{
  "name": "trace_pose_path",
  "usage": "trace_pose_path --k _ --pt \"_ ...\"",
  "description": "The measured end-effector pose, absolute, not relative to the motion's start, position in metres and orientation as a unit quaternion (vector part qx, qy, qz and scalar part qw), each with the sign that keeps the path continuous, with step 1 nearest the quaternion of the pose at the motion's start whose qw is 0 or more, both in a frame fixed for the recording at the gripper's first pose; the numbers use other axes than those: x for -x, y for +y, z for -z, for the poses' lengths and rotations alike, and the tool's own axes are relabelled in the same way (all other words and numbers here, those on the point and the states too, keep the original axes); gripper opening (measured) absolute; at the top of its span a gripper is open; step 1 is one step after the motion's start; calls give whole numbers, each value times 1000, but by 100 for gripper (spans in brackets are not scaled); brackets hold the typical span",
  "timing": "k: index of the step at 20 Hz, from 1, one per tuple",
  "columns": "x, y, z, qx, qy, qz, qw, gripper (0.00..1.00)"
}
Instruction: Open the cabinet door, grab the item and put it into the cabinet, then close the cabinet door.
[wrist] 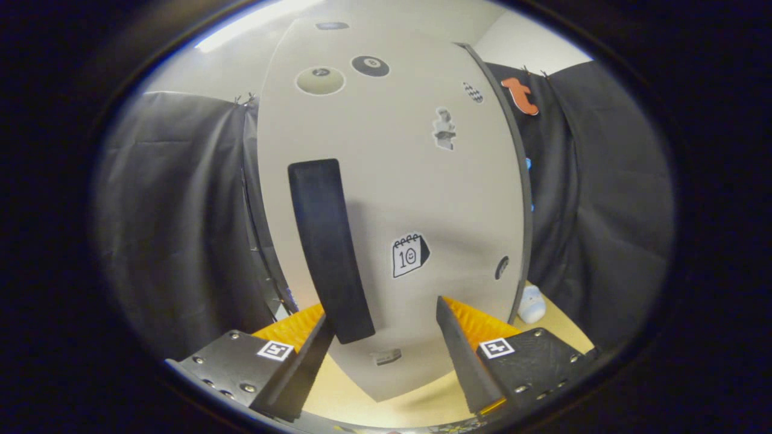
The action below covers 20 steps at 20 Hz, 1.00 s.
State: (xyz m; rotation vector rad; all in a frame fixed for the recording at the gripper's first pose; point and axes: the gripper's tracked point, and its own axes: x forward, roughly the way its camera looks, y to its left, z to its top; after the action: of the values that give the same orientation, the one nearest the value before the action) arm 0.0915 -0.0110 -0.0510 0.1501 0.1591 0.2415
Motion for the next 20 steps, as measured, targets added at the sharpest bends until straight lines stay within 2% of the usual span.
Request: trace_pose_path --k 7,20 --pt "-114 1 42 -67 75 -129 987 99" --pt "-156 74 28 -22 63 -119 991 99"
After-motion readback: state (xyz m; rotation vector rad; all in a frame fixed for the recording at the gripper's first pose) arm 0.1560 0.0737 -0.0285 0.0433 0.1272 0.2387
